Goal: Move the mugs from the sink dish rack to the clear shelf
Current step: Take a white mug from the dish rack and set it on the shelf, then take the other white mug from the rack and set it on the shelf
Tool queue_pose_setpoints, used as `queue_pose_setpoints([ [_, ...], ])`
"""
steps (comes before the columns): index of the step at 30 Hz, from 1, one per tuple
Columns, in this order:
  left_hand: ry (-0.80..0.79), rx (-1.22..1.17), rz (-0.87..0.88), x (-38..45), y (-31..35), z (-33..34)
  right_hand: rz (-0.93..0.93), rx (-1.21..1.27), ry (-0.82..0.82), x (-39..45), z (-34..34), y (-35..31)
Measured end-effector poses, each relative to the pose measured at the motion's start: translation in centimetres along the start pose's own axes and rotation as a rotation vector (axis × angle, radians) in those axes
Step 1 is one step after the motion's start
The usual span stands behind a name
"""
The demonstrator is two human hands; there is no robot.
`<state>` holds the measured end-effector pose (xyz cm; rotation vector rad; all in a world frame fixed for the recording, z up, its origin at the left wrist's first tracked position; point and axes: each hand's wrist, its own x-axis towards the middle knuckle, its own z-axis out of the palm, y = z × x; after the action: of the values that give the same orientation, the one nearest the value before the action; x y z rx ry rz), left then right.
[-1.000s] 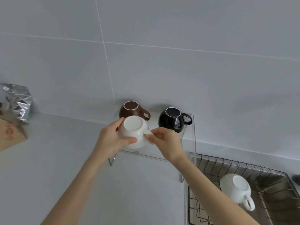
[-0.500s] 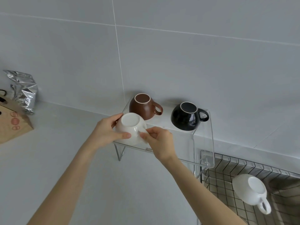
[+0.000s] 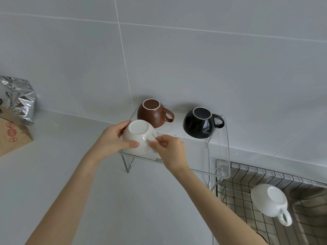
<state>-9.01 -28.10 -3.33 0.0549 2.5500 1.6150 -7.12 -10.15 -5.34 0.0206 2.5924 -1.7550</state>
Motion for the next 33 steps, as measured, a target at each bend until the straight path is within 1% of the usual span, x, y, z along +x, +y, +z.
queue_pose_setpoints([
  [3, -0.008, 0.071, -0.008, 0.0, 0.6, 0.1, -0.004, 0.011, -0.058, -0.3, -0.3, -0.1],
  [5, 0.054, 0.167, 0.009, -0.3, 1.7, 0.7, -0.010, 0.039, -0.115, -0.7, -1.1, -0.3],
  [6, 0.105, 0.234, 0.051, -0.6, 2.5, 1.3, -0.020, 0.054, -0.122, -1.0, -1.6, -0.2],
  [8, 0.203, 0.334, 0.183, -1.3, 4.2, 3.0, -0.072, 0.048, -0.085, -1.8, -3.5, 0.0],
  [10, 0.241, 0.307, 0.343, -2.1, 5.8, 5.6, -0.125, 0.073, -0.022, -3.1, -6.3, 0.5],
  [13, 0.202, 0.238, 0.512, -3.7, 8.4, 10.9, -0.139, 0.143, 0.142, -6.1, -11.9, 2.2],
  [15, 0.140, 0.183, 0.587, -5.1, 9.9, 14.9, -0.087, 0.134, 0.266, -8.3, -15.9, 4.2],
  [17, 0.019, 0.123, 0.626, -6.4, 10.8, 19.7, 0.026, 0.083, 0.410, -10.9, -20.5, 7.5],
  [21, -0.210, 0.095, 0.571, -7.6, 9.9, 26.5, 0.291, -0.145, 0.577, -14.1, -26.3, 14.4],
  [23, -0.285, 0.120, 0.513, -7.2, 8.8, 29.7, 0.412, -0.223, 0.588, -15.1, -27.8, 17.6],
  [25, -0.342, 0.157, 0.446, -6.4, 7.6, 32.8, 0.514, -0.261, 0.554, -15.4, -28.6, 20.5],
  [27, -0.400, 0.205, 0.379, -5.2, 6.2, 35.1, 0.569, -0.266, 0.481, -15.1, -28.2, 22.3],
  [30, -0.508, 0.276, 0.275, -3.0, 4.6, 38.5, 0.595, -0.241, 0.407, -13.9, -27.5, 23.9],
  [33, -0.615, 0.329, 0.231, -1.1, 3.7, 41.5, 0.615, -0.214, 0.376, -13.4, -26.7, 24.9],
])
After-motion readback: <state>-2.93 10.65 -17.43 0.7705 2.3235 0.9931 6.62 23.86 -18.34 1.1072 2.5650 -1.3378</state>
